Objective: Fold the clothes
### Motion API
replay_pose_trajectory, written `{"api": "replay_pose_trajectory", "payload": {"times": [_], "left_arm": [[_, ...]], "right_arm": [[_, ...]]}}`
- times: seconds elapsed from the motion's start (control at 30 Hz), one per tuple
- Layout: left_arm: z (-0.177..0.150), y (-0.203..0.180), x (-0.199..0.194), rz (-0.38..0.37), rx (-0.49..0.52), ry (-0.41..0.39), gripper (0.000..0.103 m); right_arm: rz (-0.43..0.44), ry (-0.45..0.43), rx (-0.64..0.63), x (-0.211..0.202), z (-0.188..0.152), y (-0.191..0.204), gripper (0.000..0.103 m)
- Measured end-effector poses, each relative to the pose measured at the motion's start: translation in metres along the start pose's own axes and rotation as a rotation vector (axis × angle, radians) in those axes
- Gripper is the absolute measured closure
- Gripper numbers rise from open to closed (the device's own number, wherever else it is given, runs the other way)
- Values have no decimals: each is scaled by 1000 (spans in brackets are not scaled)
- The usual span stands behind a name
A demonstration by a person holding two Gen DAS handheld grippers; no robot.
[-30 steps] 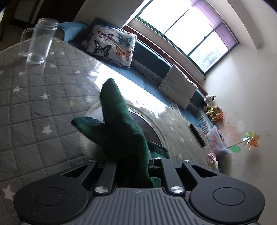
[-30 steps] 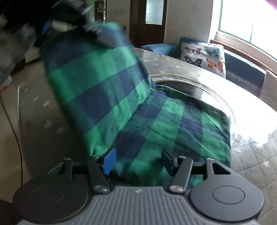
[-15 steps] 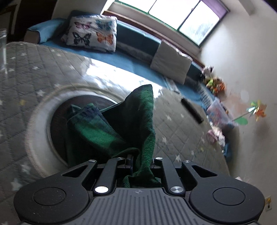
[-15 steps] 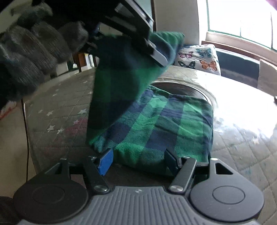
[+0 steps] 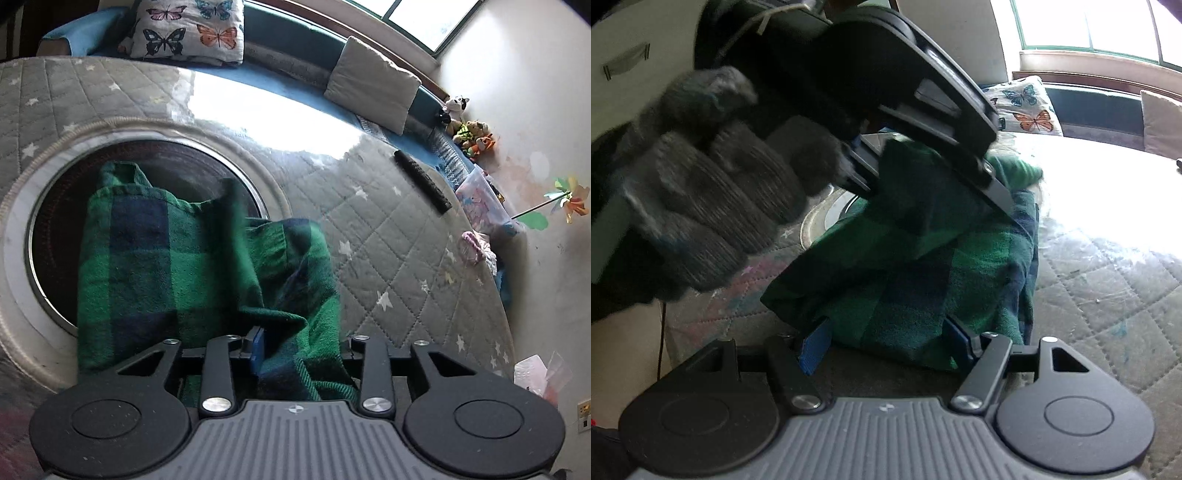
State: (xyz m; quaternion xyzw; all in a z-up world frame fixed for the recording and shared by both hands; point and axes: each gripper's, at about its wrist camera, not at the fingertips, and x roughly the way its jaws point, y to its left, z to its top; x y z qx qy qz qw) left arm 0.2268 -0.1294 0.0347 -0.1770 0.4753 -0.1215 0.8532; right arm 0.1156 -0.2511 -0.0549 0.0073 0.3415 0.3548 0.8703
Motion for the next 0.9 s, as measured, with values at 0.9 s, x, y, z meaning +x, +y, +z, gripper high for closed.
{"api": "replay_pose_trajectory", "payload": {"times": [0.9], "left_arm": [[-37, 39, -93, -23, 274, -160, 54]], "right_arm": [[-78, -97, 115, -82, 27, -61, 45]]}}
